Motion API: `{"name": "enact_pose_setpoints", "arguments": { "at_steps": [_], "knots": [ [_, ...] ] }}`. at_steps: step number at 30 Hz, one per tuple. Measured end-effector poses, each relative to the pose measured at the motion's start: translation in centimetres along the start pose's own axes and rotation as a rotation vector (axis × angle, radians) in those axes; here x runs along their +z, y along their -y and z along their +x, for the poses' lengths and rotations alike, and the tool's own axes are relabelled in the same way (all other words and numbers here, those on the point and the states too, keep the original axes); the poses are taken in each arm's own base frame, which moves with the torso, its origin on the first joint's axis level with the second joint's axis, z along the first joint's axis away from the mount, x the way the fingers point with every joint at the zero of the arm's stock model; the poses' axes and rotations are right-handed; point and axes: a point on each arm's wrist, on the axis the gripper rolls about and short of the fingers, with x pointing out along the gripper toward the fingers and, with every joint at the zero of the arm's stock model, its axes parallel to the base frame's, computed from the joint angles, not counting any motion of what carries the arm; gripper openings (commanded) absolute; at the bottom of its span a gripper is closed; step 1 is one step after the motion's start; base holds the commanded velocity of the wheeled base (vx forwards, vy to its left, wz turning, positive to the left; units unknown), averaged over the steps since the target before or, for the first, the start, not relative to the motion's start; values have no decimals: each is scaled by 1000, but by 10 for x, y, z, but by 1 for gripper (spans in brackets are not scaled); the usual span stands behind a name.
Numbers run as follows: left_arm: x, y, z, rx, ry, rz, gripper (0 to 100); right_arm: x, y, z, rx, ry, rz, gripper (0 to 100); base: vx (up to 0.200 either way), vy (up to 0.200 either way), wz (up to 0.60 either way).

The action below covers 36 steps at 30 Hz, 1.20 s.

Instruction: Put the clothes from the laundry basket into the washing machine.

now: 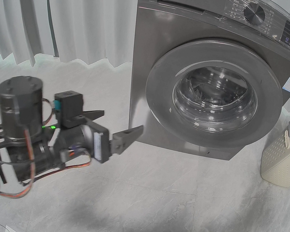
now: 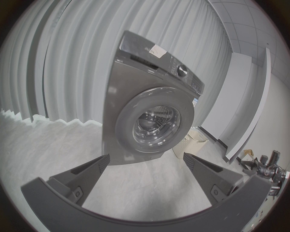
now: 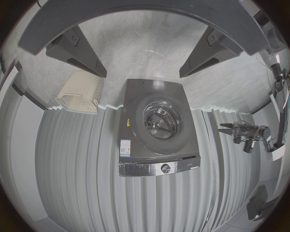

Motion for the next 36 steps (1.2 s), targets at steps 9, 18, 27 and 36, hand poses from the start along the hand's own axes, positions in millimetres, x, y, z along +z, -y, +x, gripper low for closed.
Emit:
{"name": "enact_pose_setpoints", "arguments": {
  "at_steps": [9,18,27,36],
  "knots": [
    [-1,-32,-115,98,65,28,100,0,0,0,0,0,0,100,0,0,0],
    [-30,-50,-209,297,154,44,100,0,0,0,1,0,0,100,0,0,0],
    [-104,-48,-256,504,121,62,100,0,0,0,1,0,0,100,0,0,0],
    [-139,-41,-270,539,87,65,100,0,0,0,1,0,0,100,0,0,0]
  ]
}}
